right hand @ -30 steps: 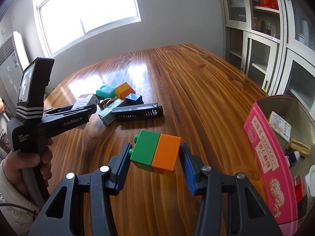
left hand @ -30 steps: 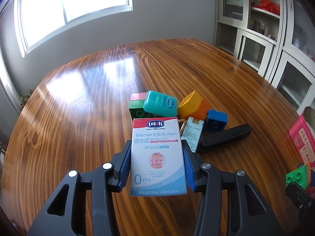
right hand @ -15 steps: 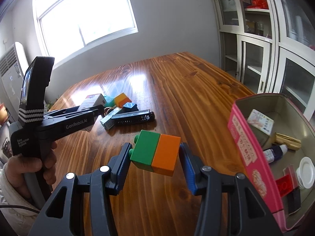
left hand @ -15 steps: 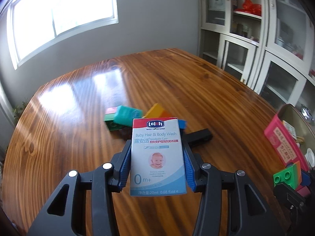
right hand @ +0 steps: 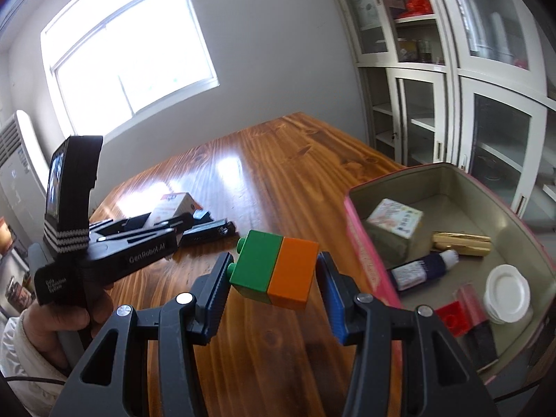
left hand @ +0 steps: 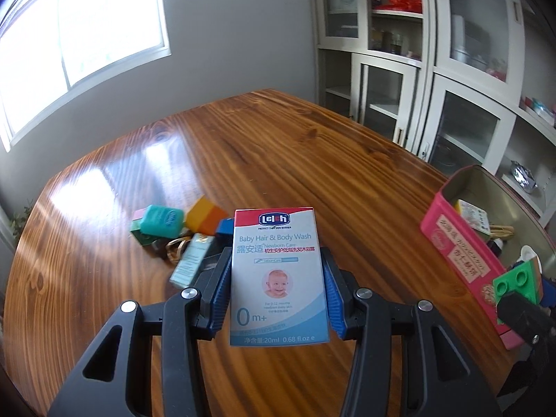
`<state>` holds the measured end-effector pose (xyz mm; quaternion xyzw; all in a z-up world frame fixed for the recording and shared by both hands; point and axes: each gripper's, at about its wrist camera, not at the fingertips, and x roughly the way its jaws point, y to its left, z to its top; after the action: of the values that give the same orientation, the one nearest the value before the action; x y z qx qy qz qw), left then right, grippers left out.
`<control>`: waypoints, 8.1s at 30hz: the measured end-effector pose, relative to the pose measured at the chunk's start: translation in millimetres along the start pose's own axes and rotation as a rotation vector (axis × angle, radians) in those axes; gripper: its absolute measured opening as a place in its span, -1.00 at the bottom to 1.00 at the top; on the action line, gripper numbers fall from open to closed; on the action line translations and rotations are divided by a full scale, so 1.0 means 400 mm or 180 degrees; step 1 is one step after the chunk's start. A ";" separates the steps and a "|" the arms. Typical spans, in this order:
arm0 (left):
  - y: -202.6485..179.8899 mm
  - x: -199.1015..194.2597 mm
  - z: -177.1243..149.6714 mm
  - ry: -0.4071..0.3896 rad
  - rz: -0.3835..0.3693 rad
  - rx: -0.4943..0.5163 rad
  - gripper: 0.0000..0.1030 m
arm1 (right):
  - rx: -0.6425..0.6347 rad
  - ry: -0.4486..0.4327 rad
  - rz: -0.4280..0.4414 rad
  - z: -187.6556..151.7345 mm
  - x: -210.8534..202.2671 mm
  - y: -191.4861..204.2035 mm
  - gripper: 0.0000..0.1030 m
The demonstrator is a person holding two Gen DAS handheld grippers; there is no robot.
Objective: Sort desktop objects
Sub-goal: 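Carry the baby wash box in the left tool while the right tool carries the brick to the tin, then open the left tool over the tin while the right tool releases the brick inside, then move both tools back over the objects on the table, then move the left tool toward the teal Glide floss case, then close the left tool on the teal Glide floss case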
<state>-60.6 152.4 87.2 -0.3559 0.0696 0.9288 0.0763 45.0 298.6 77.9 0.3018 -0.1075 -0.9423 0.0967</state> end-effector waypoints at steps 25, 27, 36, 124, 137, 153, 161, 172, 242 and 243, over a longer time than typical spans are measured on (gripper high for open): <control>-0.252 -0.013 0.060 -0.0067 -0.0412 0.0475 -0.03 | 0.0478 -0.0278 -0.0354 0.010 -0.093 -0.210 0.04; -0.272 -0.012 0.065 -0.0065 -0.0455 0.0504 -0.03 | 0.0506 -0.0288 -0.0396 0.011 -0.100 -0.226 0.04; -0.363 -0.021 0.081 -0.0106 -0.0623 0.0670 -0.03 | 0.0611 -0.0309 -0.0525 0.004 -0.126 -0.280 0.04; -0.208 -0.008 0.052 -0.0042 -0.0642 0.0288 0.45 | 0.0263 -0.0111 -0.0477 0.011 -0.059 -0.117 0.62; -0.022 -0.024 0.016 -0.0099 -0.0299 0.0056 0.45 | 0.0064 0.0082 -0.0187 0.003 0.017 0.013 0.62; 0.244 0.025 -0.042 0.0063 0.0200 -0.0485 0.45 | -0.0187 0.0326 0.0088 -0.003 0.134 0.150 0.62; 0.317 0.077 -0.048 0.0183 0.0371 -0.0584 0.45 | -0.0233 0.0465 0.0140 -0.011 0.186 0.173 0.62; 0.358 0.153 0.013 0.0199 0.0488 -0.0542 0.45 | -0.0273 0.0543 0.0146 -0.013 0.215 0.181 0.62; 0.453 0.292 -0.028 0.0522 0.0552 -0.0519 0.45 | -0.0298 0.0789 0.0129 0.010 0.362 0.211 0.62; 0.453 0.291 -0.031 0.0522 0.0554 -0.0516 0.45 | -0.0310 0.0788 0.0124 0.011 0.362 0.213 0.62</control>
<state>-172.7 -16.6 13.6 -0.4283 0.0309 0.9023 -0.0394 -63.4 181.9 24.0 0.4086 -0.0548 -0.8999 0.1421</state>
